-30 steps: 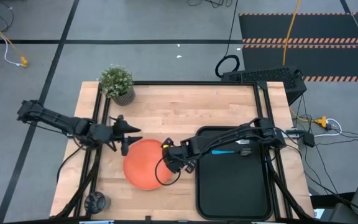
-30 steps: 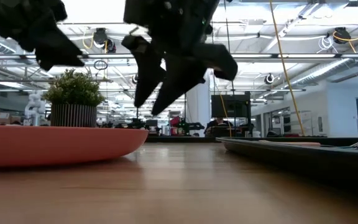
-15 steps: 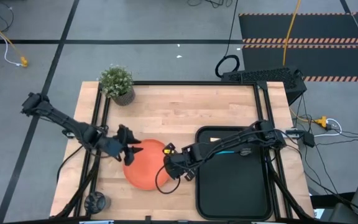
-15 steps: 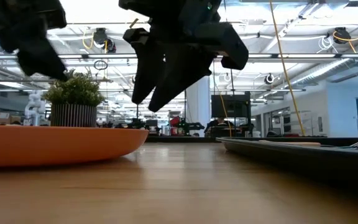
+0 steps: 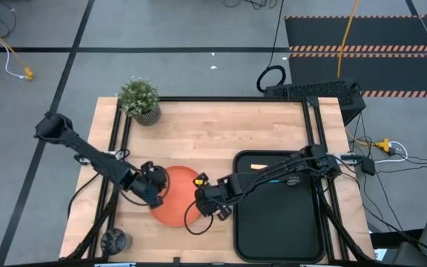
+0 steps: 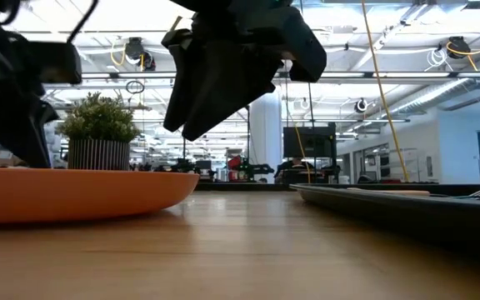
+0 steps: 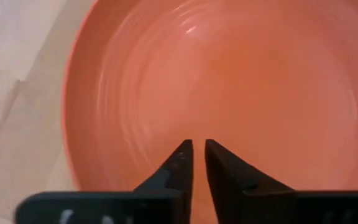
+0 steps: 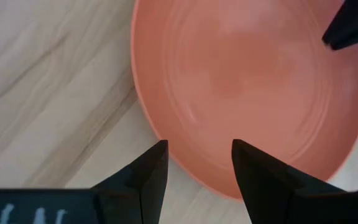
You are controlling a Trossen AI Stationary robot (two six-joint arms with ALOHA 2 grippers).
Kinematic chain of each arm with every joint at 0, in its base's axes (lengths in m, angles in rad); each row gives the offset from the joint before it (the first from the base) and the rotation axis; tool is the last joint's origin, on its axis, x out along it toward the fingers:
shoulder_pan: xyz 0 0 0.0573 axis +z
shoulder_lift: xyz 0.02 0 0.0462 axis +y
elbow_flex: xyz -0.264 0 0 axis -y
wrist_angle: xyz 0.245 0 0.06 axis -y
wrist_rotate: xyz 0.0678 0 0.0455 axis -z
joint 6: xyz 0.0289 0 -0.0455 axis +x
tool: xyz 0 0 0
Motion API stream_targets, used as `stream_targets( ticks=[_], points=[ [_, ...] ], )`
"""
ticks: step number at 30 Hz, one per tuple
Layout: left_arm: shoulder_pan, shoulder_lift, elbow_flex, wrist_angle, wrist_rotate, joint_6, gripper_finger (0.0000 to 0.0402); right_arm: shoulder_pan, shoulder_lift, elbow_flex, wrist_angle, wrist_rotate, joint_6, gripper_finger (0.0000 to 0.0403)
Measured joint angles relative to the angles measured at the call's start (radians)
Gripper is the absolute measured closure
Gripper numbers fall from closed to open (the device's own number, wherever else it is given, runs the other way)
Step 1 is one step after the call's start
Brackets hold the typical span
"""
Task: Pick and place plate/cup/fork/spoon on tray
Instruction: Put the orange plate to the bottom of blue spoon on the black table tray
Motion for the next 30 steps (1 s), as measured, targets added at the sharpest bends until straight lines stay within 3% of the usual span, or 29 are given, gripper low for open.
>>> stream_targets(
  ticks=[4, 11, 18, 25, 30],
  points=[
    [0.039, 0.060, 0.000, 0.064, 0.072, 0.014, 0.0396, -0.007, 0.000, 0.000, 0.011, 0.003, 0.000, 0.0234],
    [0.110, 0.202, 0.002, 0.213, 0.173, 0.084, 0.0398, -0.025, 0.000, 0.000, 0.005, 0.080, 0.074, 0.0234],
    [0.175, 0.272, 0.002, 0.377, 0.231, 0.189, 0.0397, -0.029, 0.000, 0.000, -0.035, 0.077, 0.085, 0.0234],
    [0.200, 0.273, 0.002, 0.394, 0.224, 0.204, 0.0396, -0.015, 0.000, -0.001, -0.227, -0.077, 0.138, 0.0234],
    [0.216, 0.274, 0.002, 0.391, 0.206, 0.209, 0.0395, 0.018, 0.002, -0.042, -0.209, -0.080, 0.115, 0.0234]
  ],
)
